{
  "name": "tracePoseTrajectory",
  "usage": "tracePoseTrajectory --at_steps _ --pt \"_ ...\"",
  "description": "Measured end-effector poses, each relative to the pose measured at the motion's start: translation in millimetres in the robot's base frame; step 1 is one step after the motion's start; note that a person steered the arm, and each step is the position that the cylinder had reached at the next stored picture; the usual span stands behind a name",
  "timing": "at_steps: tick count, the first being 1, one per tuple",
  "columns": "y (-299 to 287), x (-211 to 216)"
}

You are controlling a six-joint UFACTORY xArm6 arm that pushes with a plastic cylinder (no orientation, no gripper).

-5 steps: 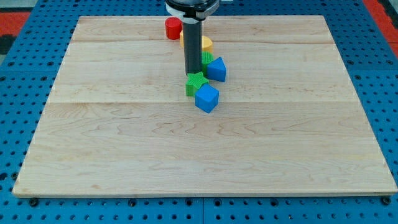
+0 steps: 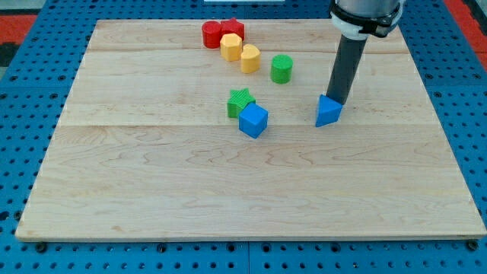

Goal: Move the blue triangle diagonally right side to the blue cube

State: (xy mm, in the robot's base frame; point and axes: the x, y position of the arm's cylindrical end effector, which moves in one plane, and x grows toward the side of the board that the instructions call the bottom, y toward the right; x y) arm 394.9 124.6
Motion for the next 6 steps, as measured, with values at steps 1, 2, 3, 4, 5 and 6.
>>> tracePoseTrajectory --at_steps 1,2,3,4,5,6 --pt "-64 -5" --pt "-67 45" --pt "-42 39" --pt "-1 17" --pt "7 9" --pt "-31 8"
